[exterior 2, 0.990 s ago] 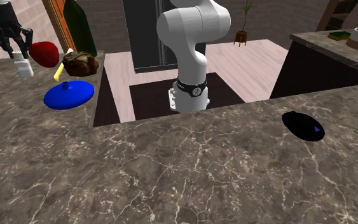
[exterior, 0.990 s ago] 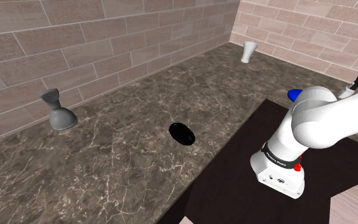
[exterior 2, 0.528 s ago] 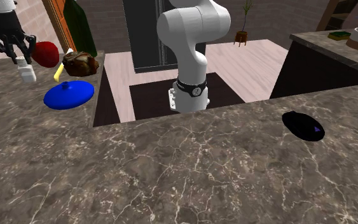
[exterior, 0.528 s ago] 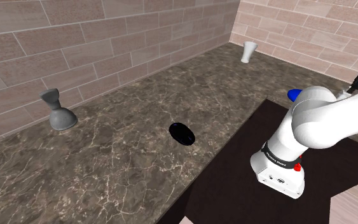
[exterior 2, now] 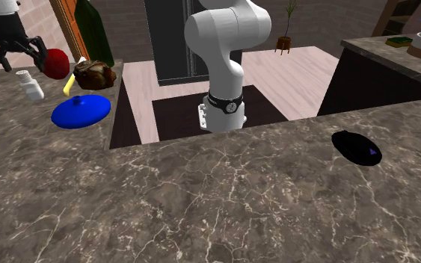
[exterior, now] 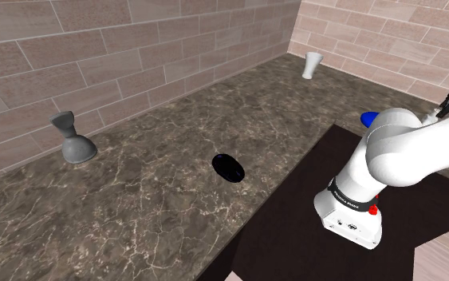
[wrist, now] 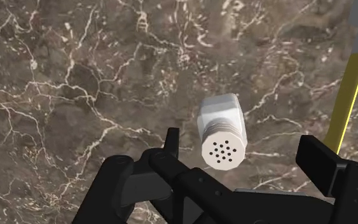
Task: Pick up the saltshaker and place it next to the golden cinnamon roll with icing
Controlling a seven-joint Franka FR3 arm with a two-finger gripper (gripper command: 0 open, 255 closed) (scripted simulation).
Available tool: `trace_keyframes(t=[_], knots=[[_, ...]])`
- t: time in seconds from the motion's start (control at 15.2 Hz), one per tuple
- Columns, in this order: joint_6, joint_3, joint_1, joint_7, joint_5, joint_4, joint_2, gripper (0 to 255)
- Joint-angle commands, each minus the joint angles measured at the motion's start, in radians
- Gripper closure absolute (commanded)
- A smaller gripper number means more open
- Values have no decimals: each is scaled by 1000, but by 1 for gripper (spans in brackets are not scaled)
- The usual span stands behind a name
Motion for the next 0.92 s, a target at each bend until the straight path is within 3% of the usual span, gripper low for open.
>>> trace_keyframes(t=[0.0, 0.33, 0.86], knots=[[0, 0, 0, 0, 0, 0, 0, 0], [-79, 88, -45, -30, 64, 35, 41, 0], [-79, 88, -45, -30, 63, 35, 41, 0]])
